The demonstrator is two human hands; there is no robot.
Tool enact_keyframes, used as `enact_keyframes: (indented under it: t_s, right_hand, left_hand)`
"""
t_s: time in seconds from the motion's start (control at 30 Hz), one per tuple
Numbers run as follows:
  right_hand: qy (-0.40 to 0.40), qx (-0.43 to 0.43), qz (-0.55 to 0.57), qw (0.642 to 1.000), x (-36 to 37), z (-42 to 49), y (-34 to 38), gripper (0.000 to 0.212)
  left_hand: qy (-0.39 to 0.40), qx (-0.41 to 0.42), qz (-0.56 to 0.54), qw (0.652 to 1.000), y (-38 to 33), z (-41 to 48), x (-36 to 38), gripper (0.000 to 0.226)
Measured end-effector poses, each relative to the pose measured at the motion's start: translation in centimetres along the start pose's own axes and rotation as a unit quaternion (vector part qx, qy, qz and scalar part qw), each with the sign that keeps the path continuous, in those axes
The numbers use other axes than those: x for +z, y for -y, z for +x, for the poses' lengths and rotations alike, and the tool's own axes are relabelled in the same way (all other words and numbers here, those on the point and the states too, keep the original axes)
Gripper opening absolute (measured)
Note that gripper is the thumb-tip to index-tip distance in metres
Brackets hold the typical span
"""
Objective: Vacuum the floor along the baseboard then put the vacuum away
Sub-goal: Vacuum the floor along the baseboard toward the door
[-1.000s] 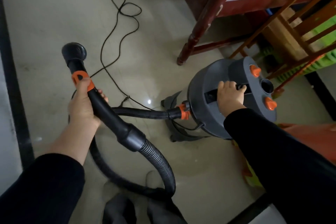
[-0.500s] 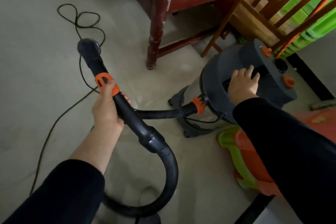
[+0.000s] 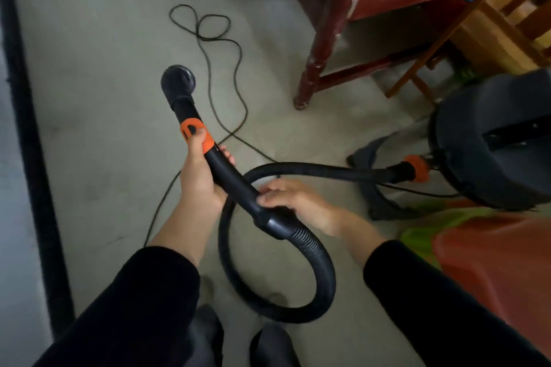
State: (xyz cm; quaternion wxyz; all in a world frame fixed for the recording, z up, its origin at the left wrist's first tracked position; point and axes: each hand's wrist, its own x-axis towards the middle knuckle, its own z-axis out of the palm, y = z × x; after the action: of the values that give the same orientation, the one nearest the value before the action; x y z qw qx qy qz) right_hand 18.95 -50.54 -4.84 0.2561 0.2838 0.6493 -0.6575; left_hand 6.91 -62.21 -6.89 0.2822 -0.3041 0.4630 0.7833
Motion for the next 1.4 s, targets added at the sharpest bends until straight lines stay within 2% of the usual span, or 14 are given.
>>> enact_keyframes:
  t_s: [0.07,0.13,0.27,0.4,0.6,0.77,0.87,1.03,1.1,1.2,1.4]
  right_hand:
    - [0.003,-0.023,-0.175,0.984,3.8,1.7,0.1,0.043]
    - [-0.03,-0.04,-0.328,0.943,7.3,3.6,0.0,0.045]
    - [-0.016,-0.083,-0.436,0.896,13.8,7.6,0.2,0.032]
    - [0.02,-0.052,-0.528,0.847,18.6,12.2,0.1,0.031]
    - [0.099,-0.022,-0.584,0.805,24.7,19.2,-1.4,0.023]
    - [0.151,-0.023,-0.63,0.761,28.1,24.4,-4.3,0.024]
    - [0.172,-0.01,-0.638,0.751,28.7,27.3,-6.3,0.024]
    - [0.172,0.024,-0.641,0.747,27.7,29.7,-8.9,0.025]
    - [0.168,0.024,-0.656,0.736,26.9,30.5,-9.6,0.026]
    - [0.168,0.015,-0.67,0.723,25.7,32.1,-10.5,0.023]
    - [0.15,0.008,-0.675,0.723,23.7,33.7,-12.4,0.027]
  left_hand:
    - [-0.02,-0.003,-0.026,0.999,-1.9,0.7,-3.3,0.027]
    - [-0.045,-0.009,-0.057,0.997,-3.4,1.5,-6.8,0.027]
    - [-0.089,-0.037,-0.118,0.988,-5.6,3.5,-14.2,0.024]
    - [-0.13,-0.101,-0.112,0.98,-6.8,6.3,-22.3,0.028]
    - [-0.187,-0.151,-0.172,0.955,-6.6,10.6,-31.5,0.044]
    - [-0.206,-0.177,-0.203,0.941,-4.4,13.3,-37.1,0.041]
    - [-0.209,-0.196,-0.214,0.934,-2.8,15.5,-39.1,0.037]
    - [-0.216,-0.228,-0.222,0.923,-0.1,18.9,-39.4,0.035]
    - [-0.215,-0.235,-0.224,0.921,1.0,20.1,-39.0,0.035]
    - [-0.214,-0.23,-0.238,0.919,2.9,21.9,-38.5,0.035]
    - [-0.202,-0.216,-0.229,0.927,5.2,24.2,-37.8,0.037]
